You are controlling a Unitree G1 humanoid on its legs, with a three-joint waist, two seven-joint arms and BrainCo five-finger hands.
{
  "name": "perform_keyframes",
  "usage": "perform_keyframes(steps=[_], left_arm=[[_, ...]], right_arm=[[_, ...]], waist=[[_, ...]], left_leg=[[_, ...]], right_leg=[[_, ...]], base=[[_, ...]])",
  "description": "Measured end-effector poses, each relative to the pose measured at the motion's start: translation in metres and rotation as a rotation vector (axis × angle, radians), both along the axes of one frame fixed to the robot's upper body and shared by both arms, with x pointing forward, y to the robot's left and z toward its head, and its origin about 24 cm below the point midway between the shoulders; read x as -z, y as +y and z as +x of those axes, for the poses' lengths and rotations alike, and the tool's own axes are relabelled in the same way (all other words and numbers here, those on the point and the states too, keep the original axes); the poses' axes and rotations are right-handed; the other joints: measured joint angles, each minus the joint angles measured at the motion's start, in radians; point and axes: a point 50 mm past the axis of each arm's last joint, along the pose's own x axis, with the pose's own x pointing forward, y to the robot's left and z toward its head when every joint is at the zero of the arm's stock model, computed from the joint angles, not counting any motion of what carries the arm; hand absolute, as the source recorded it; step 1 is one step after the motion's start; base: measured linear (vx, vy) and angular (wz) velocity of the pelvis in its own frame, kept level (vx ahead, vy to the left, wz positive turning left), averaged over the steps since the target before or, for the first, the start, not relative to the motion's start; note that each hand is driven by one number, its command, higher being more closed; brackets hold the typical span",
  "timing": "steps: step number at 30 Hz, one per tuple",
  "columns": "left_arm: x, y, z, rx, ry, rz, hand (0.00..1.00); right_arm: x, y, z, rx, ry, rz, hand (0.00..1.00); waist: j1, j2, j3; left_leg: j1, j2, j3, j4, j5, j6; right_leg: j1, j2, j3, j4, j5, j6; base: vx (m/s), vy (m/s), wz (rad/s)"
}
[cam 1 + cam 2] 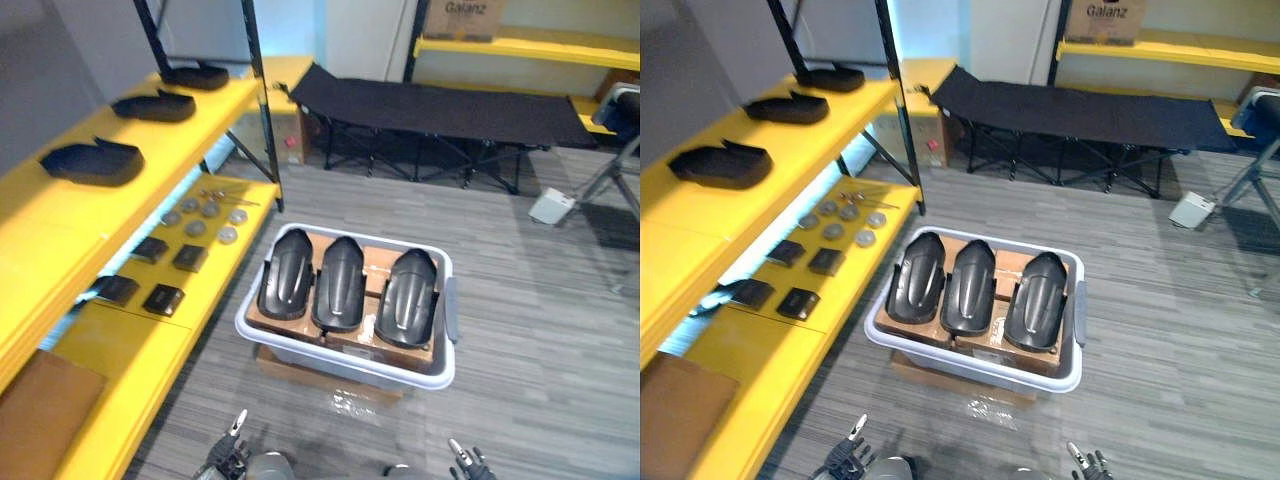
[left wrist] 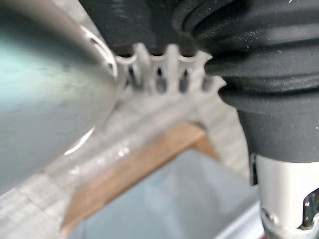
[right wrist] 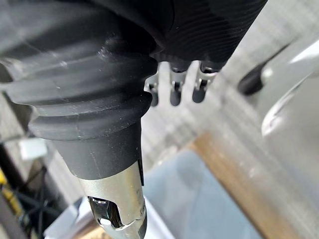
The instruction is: Walk over and take plastic housings, then place them on the shelf
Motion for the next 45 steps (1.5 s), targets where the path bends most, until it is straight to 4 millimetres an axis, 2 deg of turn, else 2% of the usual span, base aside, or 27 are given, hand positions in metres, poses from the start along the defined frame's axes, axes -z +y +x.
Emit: perform_keyframes(steps=[2,5,6,9,10,11,12,13,16,18,21,22,24,26,28,30,32,36,42,45], left_arm=[[0.000,-0.002,0.002,0.031,-0.003,0.002,0.00],[-0.002,-0.008,0.010,0.091,-0.018,0.015,0.00],[-0.002,-0.012,0.011,0.139,-0.011,0.027,0.00],[-0.002,-0.013,0.012,0.212,-0.003,0.059,0.00],[-0.004,-0.012,0.014,0.255,-0.007,0.083,0.00],[-0.004,-0.010,0.015,0.268,-0.010,0.094,0.00],[-0.006,-0.006,0.016,0.307,-0.012,0.124,0.00],[-0.008,0.000,0.016,0.328,-0.020,0.148,0.00],[-0.011,0.007,0.019,0.386,-0.033,0.186,0.00],[-0.015,0.007,0.025,0.411,-0.064,0.204,0.00],[-0.026,0.004,0.047,0.457,-0.157,0.245,0.00],[-0.028,0.005,0.050,0.466,-0.171,0.253,0.00],[-0.036,0.008,0.063,0.485,-0.212,0.284,0.00],[-0.039,0.007,0.070,0.490,-0.234,0.296,0.00],[-0.048,0.001,0.092,0.516,-0.283,0.323,0.00],[-0.053,0.000,0.103,0.520,-0.300,0.337,0.00],[-0.058,-0.002,0.114,0.525,-0.315,0.346,0.00],[-0.068,-0.007,0.130,0.538,-0.352,0.369,0.00],[-0.066,-0.009,0.130,0.513,-0.341,0.346,0.00],[-0.066,-0.013,0.131,0.502,-0.347,0.329,0.00]], right_arm=[[0.003,0.006,-0.011,0.011,0.034,0.015,0.00],[0.000,0.005,0.003,0.054,0.007,-0.051,0.00],[-0.015,-0.013,0.024,0.162,-0.076,-0.180,0.00],[-0.071,-0.061,0.067,0.319,-0.311,-0.495,0.00],[-0.109,-0.086,0.083,0.404,-0.458,-0.661,0.00],[-0.125,-0.094,0.087,0.431,-0.511,-0.720,0.00],[-0.150,-0.110,0.092,0.469,-0.590,-0.812,0.00],[-0.169,-0.122,0.097,0.493,-0.660,-0.866,0.00],[-0.196,-0.139,0.116,0.489,-0.750,-0.909,0.00],[-0.209,-0.144,0.135,0.446,-0.777,-0.898,0.00],[-0.233,-0.145,0.186,0.359,-0.803,-0.853,0.00],[-0.235,-0.144,0.197,0.342,-0.798,-0.840,0.00],[-0.241,-0.139,0.230,0.282,-0.753,-0.798,0.00],[-0.245,-0.139,0.244,0.259,-0.719,-0.779,0.00],[-0.266,-0.146,0.264,0.251,-0.702,-0.780,0.00],[-0.274,-0.144,0.276,0.253,-0.691,-0.754,0.00],[-0.273,-0.141,0.282,0.240,-0.664,-0.740,0.00],[-0.260,-0.138,0.285,0.231,-0.579,-0.699,0.00],[-0.246,-0.134,0.287,0.204,-0.434,-0.665,0.00],[-0.244,-0.136,0.285,0.220,-0.388,-0.666,0.00]], waist=[[0.001,0.000,-0.001],[-0.001,0.017,0.007],[-0.005,0.027,0.011],[-0.017,0.020,0.022],[-0.019,0.013,0.034],[-0.022,0.008,0.040],[-0.023,0.001,0.048],[-0.023,-0.017,0.068],[-0.029,-0.038,0.121],[-0.028,-0.028,0.143],[-0.019,0.003,0.208],[-0.016,0.004,0.212],[0.004,0.003,0.213],[0.015,0.005,0.215],[0.036,0.028,0.233],[0.041,0.034,0.238],[0.051,0.032,0.254],[0.066,0.031,0.275],[0.065,0.036,0.278],[0.065,0.053,0.286]], left_leg=[[0.004,-0.022,0.000,-0.003,-0.002,0.007],[0.001,-0.039,-0.001,-0.018,-0.001,0.008],[0.002,-0.038,0.001,-0.031,-0.001,0.008],[0.003,-0.032,0.008,-0.034,-0.001,0.007],[0.003,-0.032,0.015,-0.036,-0.002,0.007],[0.003,-0.032,0.018,-0.036,-0.002,0.007],[0.004,-0.031,0.027,-0.035,-0.003,0.009],[0.006,-0.029,0.038,-0.032,-0.006,0.011],[-0.003,-0.028,0.039,-0.022,-0.019,0.020],[-0.054,-0.024,0.028,0.035,-0.046,0.029],[-0.144,-0.023,-0.019,0.134,-0.083,0.053],[-0.166,-0.023,-0.026,0.150,-0.086,0.056],[-0.252,-0.028,-0.067,0.208,-0.091,0.066],[-0.297,-0.028,-0.093,0.243,-0.096,0.074],[-0.393,-0.023,-0.143,0.326,-0.114,0.091],[-0.450,-0.018,-0.160,0.371,-0.123,0.101],[-0.472,-0.017,-0.167,0.399,-0.128,0.109],[-0.539,-0.034,-0.184,0.444,-0.139,0.120],[-0.558,-0.039,-0.178,0.439,-0.129,0.121],[-0.558,-0.038,-0.177,0.435,-0.123,0.119]], right_leg=[[0.010,-0.015,-0.001,-0.012,0.007,0.010],[0.009,-0.022,-0.001,-0.023,0.008,0.010],[0.003,-0.020,0.002,-0.024,0.008,0.009],[-0.004,-0.014,0.013,-0.023,0.007,0.007],[-0.018,-0.014,0.033,-0.019,0.007,0.006],[-0.021,-0.015,0.038,-0.019,0.007,0.006],[-0.028,-0.015,0.050,-0.017,0.008,0.007],[-0.032,-0.015,0.061,-0.015,0.009,0.007],[-0.044,-0.013,0.081,-0.019,0.036,0.003],[-0.062,-0.014,0.085,-0.029,0.058,0.001],[-0.086,-0.016,0.082,-0.033,0.091,0.008],[-0.096,-0.017,0.082,-0.033,0.094,0.010],[-0.135,-0.017,0.076,-0.034,0.100,0.016],[-0.147,-0.015,0.058,-0.034,0.101,0.019],[-0.197,-0.007,0.027,0.007,0.102,0.021],[-0.246,-0.005,0.024,0.052,0.099,0.020],[-0.268,-0.009,0.023,0.087,0.090,0.013],[-0.320,-0.029,0.022,0.141,0.047,0.030],[-0.346,-0.038,0.025,0.148,0.039,0.042],[-0.350,-0.037,0.025,0.150,0.039,0.043]], base=[[0.14,0.068,0.08],[0.14,0.041,0.01],[0.09,-0.017,-0.02],[0.06,-0.015,-0.10],[0.01,0.000,-0.22],[0.00,0.012,-0.29],[-0.01,0.015,-0.26],[-0.02,0.018,-0.25],[-0.06,0.043,-0.13],[-0.10,0.109,0.02],[-0.09,0.106,0.22],[-0.15,0.128,0.35],[-0.11,0.094,0.38],[-0.06,0.040,0.37],[-0.12,0.085,0.41],[-0.10,0.109,0.15],[-0.09,0.110,0.09],[-0.10,0.071,0.14],[-0.05,-0.002,-0.02],[-0.02,-0.044,-0.01]])
